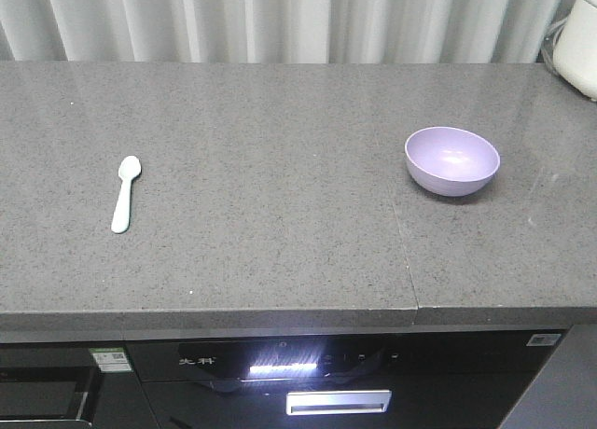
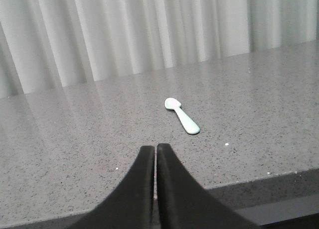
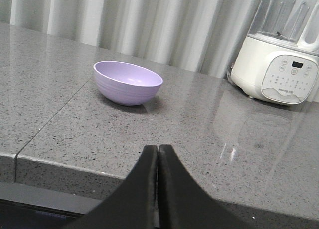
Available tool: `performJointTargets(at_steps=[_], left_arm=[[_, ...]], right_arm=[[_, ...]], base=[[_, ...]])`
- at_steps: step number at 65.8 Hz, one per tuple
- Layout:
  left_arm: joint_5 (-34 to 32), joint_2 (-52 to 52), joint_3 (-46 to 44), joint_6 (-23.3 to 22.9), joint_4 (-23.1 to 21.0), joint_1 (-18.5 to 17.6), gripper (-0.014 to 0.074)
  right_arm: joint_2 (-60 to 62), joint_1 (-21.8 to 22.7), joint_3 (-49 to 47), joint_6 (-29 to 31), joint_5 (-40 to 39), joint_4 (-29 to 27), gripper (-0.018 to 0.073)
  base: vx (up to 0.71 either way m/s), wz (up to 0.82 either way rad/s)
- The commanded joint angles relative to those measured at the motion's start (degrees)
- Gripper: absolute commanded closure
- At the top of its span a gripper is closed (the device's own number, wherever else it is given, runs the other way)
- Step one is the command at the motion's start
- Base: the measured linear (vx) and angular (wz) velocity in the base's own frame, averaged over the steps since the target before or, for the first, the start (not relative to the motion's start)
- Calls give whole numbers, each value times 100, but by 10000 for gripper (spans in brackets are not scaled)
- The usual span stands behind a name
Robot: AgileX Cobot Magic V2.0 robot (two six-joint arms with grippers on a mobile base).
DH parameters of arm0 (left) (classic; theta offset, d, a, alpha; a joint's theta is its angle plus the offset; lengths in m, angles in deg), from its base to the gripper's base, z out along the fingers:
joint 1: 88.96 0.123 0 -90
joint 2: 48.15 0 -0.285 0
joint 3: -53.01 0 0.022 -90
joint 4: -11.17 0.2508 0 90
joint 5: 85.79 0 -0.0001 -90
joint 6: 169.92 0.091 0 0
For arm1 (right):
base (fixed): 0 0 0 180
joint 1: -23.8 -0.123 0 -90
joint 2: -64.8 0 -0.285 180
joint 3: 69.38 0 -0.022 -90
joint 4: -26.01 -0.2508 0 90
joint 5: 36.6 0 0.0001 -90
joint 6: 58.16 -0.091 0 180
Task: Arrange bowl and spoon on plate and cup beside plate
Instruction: 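Drive the base up to the counter edge facing the spoon and bowl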
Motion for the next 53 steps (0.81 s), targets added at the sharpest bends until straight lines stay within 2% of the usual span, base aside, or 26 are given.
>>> performJointTargets(at_steps=[1,53], left_arm=[[-394,-93,135,-7,-11,-5,603],[-394,-93,135,-7,-11,-5,603]], right_arm=[[29,-1,-1,23,-391,29,564],[29,-1,-1,23,-391,29,564]], base=[[3,-1],[3,-1]])
